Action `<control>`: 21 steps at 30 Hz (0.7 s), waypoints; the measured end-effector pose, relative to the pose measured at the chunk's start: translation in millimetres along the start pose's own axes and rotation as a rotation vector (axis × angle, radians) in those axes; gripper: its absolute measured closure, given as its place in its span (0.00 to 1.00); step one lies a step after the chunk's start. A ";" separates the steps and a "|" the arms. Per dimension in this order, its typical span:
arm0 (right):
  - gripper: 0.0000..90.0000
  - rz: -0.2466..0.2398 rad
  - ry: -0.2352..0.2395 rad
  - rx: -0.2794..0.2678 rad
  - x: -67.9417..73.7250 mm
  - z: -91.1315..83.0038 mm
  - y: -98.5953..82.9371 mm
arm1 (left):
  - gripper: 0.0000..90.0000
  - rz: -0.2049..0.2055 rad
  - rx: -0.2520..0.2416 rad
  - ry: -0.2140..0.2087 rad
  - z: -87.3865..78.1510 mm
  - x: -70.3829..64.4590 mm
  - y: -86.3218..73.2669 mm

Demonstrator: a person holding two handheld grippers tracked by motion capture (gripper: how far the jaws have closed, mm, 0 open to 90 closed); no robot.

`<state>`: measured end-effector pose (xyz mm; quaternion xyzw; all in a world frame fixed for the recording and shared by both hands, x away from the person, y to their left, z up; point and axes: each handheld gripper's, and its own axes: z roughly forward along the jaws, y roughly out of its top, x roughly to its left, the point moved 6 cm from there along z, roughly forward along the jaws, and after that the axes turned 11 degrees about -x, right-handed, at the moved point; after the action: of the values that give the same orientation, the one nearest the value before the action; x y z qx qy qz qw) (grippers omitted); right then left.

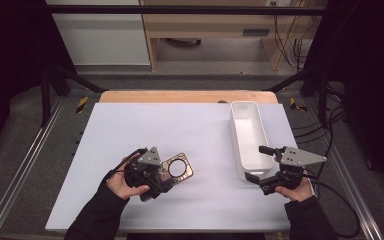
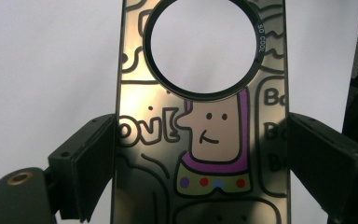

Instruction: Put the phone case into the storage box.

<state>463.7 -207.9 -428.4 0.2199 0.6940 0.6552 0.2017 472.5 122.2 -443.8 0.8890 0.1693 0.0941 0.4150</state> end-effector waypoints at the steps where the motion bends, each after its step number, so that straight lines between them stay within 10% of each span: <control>1: 0.00 -0.002 0.004 0.002 0.8 0.8 0.2 | 0.13 0.004 0.000 0.000 -0.1 -0.3 1.1; 21: 0.00 -0.028 0.082 0.046 17.4 20.2 -2.5 | 0.13 0.055 -0.010 -0.040 8.8 -10.2 23.3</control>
<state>460.8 -181.5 -432.0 0.1878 0.7196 0.6446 0.1774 471.0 98.1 -431.8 0.8929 0.1358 0.0886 0.4201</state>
